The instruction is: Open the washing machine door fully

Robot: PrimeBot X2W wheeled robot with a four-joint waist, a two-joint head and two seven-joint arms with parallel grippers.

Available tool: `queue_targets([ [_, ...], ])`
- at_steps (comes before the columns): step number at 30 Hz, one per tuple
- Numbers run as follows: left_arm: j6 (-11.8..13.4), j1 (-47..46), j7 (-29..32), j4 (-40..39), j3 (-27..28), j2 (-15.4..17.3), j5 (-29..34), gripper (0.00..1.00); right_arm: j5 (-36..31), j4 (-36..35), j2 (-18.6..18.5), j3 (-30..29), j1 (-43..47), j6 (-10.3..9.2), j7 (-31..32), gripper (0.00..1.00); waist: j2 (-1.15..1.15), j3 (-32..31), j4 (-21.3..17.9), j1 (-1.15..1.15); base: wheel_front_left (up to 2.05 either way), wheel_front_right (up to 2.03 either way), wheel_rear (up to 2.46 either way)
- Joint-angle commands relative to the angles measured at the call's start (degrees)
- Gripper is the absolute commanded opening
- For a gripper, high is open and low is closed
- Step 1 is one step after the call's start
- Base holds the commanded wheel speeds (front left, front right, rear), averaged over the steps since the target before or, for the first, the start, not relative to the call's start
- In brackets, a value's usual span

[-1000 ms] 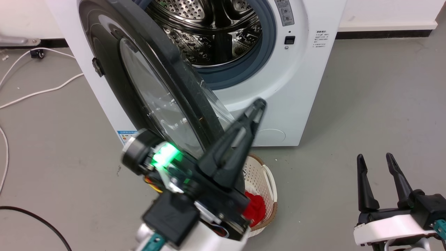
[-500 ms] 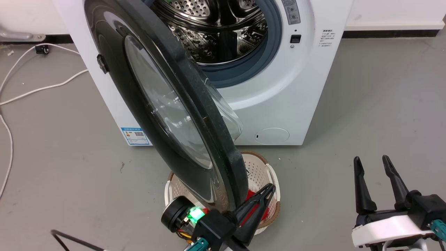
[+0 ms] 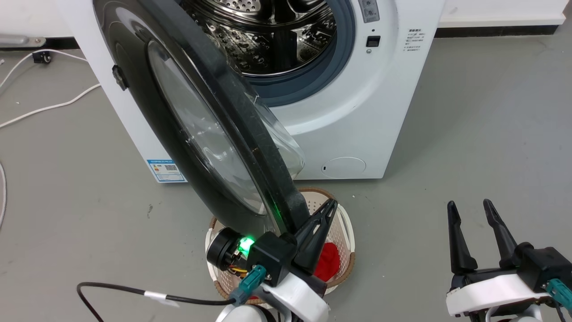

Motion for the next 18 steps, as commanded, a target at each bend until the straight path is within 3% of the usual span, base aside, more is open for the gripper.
queue_targets([
  [1, 0.6, -1.12, -0.87, 1.23, 0.32, -0.35, -0.54, 0.0, 0.14, 0.32, 0.14, 0.09, -0.74, -0.04, -0.17, 1.0, 0.0, 0.07, -0.3, 0.0, 0.0, 0.0, 0.0],
  [10, 3.72, -3.67, -3.57, 7.45, 1.17, -0.54, -2.03, 0.0, 0.74, 1.25, 0.14, 0.49, -1.08, -0.04, -0.28, 1.0, 0.0, -0.12, -1.46, 0.0, 0.0, 0.0, 0.0],
  [18, 6.02, -0.62, -4.49, 5.73, 2.03, 1.1, -1.62, 0.0, 1.44, 1.72, 0.14, 0.55, -0.62, -0.04, -0.1, 1.0, 0.0, -0.58, -1.06, 0.0, 0.0, 0.0, 0.0],
])
